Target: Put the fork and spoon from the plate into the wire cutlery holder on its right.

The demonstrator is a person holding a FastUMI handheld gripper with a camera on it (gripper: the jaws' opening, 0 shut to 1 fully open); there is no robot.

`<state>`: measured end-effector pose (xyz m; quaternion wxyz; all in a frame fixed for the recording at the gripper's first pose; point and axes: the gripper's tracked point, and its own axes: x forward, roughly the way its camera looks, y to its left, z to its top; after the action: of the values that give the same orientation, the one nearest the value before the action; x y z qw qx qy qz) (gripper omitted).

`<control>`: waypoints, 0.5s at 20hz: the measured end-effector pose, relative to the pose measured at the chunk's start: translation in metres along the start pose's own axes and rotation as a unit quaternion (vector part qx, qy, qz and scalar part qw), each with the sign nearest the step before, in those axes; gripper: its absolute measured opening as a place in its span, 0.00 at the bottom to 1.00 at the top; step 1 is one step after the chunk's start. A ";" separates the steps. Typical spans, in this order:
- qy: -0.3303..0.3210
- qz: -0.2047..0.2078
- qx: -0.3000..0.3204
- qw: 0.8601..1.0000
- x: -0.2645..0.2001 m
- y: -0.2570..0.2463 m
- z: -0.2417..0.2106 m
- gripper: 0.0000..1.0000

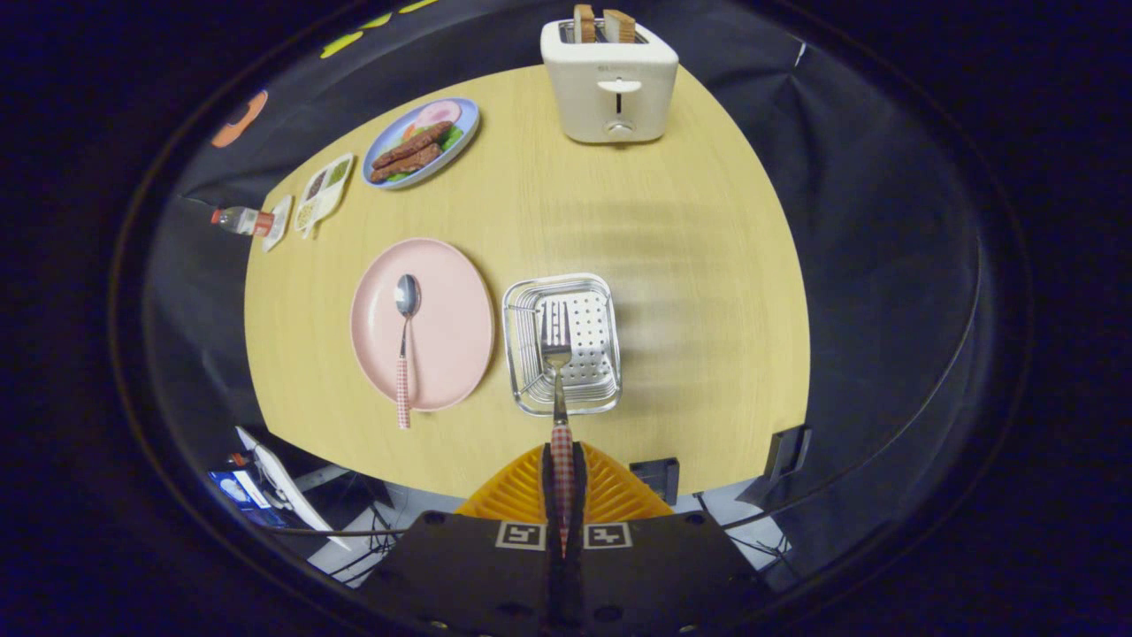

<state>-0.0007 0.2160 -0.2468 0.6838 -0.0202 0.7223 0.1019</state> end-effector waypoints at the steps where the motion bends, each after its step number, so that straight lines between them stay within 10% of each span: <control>1: 0.011 -0.007 0.000 1.000 0.004 0.000 0.002 0.01; 10: 0.051 -0.032 0.021 0.998 0.024 0.002 0.029 0.03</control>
<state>0.0255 0.2251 -0.2718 0.6494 -0.0340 0.7570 0.0637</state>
